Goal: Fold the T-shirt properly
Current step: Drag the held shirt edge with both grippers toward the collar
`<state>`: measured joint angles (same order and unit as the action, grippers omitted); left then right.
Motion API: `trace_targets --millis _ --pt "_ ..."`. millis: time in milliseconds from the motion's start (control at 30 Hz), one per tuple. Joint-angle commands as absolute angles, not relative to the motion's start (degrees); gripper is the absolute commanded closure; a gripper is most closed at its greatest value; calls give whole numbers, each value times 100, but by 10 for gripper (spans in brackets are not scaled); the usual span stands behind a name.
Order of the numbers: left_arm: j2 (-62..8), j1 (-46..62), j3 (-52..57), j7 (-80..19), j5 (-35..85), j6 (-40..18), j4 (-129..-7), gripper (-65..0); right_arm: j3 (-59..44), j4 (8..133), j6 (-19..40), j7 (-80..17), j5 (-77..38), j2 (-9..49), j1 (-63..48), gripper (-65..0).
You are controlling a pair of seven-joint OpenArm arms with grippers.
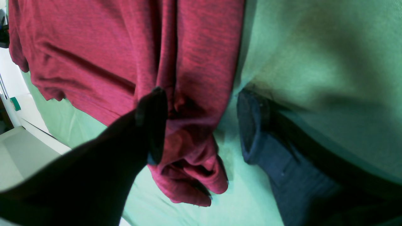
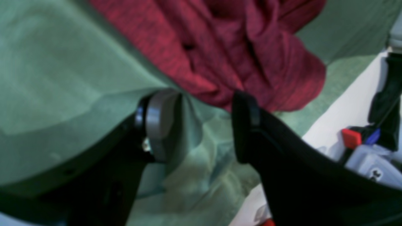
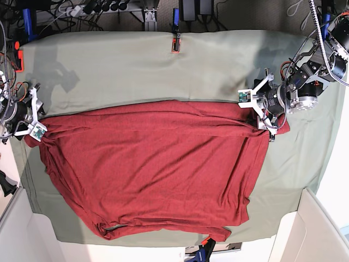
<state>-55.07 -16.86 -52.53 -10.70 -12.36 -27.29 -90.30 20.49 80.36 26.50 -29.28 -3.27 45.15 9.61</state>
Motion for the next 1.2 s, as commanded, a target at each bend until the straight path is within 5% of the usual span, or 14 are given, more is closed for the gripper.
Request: trace_targets --millis 0,933,1000,1167 --pt "-5601 -1789 -5183 -1055 -1245 -2683 -9050 -380 2025 7992 2563 -2954 -202 4541 1033 -299" --pt "-5142 -1826 -5183 -987 -2222 -2018 -7950 -376 2115 7518 2528 -2971 -395 4278 1651 -299" --pt "-5142 -1826 -5183 -871 -2244 -2102 -7950 -328 2115 7518 2526 -2971 -386 4268 1651 -267" --pt "-5142 -1826 -5183 -749 -2449 -2156 -7955 -28 2115 7520 2526 -2941 -386 4265 1658 -49"
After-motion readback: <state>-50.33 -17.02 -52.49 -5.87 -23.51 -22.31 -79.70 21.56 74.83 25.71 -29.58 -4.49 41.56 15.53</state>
